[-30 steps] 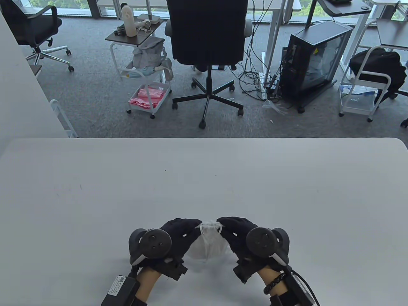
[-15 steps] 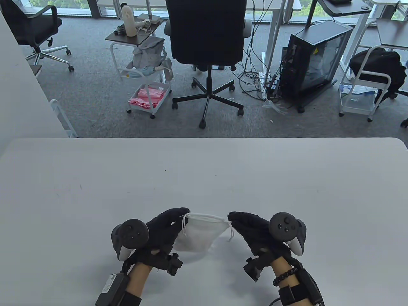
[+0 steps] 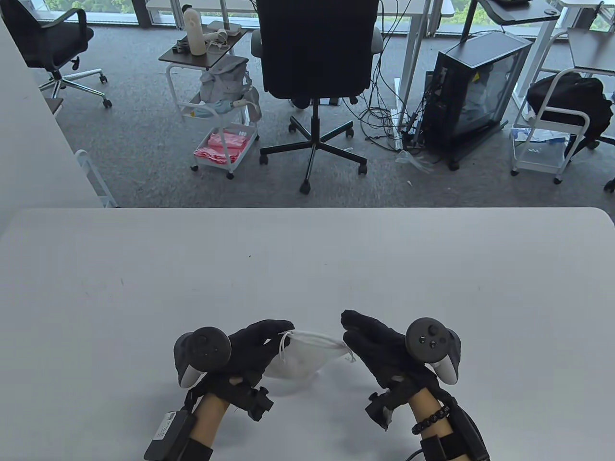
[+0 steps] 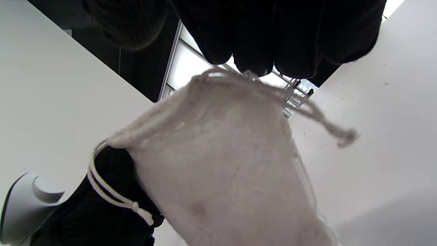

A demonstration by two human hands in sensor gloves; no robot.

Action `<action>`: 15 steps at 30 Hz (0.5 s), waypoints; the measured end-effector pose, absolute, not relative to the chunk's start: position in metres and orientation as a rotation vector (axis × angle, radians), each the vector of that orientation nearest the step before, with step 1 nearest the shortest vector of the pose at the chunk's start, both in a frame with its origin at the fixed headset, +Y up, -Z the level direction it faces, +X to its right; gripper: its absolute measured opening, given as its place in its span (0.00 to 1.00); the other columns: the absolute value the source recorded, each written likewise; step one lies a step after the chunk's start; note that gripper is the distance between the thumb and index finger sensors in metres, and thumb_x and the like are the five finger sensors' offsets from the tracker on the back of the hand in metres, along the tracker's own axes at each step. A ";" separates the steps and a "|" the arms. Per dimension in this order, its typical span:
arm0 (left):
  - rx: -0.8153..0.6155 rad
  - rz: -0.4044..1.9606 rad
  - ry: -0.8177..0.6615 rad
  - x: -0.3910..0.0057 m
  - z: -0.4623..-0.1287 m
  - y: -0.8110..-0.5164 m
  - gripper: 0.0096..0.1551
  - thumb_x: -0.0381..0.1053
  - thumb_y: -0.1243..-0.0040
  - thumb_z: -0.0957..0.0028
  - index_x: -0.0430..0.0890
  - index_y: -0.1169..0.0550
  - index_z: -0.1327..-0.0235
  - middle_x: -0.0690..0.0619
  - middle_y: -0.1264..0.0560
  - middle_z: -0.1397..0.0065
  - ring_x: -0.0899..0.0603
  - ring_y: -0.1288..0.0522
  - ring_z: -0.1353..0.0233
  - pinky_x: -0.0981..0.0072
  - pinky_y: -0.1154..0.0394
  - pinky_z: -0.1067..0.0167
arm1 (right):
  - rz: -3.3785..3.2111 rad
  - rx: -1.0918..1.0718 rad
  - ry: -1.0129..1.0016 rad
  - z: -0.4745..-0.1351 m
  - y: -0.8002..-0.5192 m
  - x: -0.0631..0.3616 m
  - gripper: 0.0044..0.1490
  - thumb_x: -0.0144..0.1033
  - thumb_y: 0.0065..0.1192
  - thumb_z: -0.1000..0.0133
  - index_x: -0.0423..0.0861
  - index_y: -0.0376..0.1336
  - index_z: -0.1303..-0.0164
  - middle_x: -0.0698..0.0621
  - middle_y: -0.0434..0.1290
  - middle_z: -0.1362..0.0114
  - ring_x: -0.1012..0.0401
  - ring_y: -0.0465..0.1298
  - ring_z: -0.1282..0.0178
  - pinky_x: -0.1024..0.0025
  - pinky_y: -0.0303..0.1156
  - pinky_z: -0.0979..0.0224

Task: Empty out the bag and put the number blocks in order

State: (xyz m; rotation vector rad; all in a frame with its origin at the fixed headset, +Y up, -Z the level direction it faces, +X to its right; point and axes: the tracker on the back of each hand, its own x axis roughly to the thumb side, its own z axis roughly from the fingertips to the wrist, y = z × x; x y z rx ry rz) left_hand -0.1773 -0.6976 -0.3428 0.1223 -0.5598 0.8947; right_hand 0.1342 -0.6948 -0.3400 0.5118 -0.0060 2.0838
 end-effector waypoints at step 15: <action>0.050 0.780 -0.420 -0.177 -0.347 -0.701 0.26 0.58 0.41 0.43 0.50 0.23 0.33 0.41 0.23 0.29 0.31 0.19 0.32 0.29 0.29 0.34 | 2.004 0.408 0.027 -0.326 -0.689 0.105 0.24 0.41 0.64 0.41 0.39 0.74 0.44 0.45 0.85 0.49 0.51 0.88 0.55 0.55 0.86 0.51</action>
